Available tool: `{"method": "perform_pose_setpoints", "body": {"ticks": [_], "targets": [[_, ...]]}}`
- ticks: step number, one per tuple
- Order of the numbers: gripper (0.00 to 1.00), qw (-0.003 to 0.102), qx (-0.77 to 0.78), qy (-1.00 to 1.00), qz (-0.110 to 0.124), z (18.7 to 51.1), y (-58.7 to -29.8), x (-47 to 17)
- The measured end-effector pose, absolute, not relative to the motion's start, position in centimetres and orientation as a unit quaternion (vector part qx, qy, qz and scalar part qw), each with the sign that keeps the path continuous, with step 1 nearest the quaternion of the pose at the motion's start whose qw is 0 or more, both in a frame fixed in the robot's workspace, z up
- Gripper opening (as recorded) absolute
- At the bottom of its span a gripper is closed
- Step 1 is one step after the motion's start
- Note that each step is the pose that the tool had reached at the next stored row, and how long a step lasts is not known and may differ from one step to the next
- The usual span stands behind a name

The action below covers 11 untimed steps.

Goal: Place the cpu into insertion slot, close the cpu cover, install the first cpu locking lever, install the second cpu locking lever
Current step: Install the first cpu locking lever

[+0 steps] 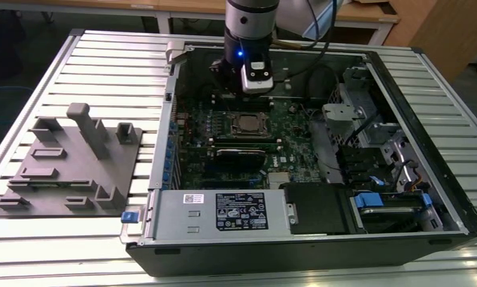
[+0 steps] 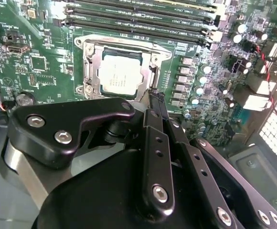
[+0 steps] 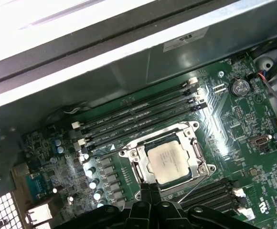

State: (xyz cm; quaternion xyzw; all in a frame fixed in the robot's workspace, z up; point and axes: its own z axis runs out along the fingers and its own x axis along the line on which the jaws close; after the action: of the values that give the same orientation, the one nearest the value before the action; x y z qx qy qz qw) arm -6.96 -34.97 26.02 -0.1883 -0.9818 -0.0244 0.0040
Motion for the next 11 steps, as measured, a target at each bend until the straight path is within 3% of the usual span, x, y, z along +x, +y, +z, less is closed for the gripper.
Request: {"method": "perform_pose_setpoints", "body": {"ticks": [11], "targets": [[0.11,0.006,-0.107,-0.994,-0.024,25.95,-34.97,-6.99]]}}
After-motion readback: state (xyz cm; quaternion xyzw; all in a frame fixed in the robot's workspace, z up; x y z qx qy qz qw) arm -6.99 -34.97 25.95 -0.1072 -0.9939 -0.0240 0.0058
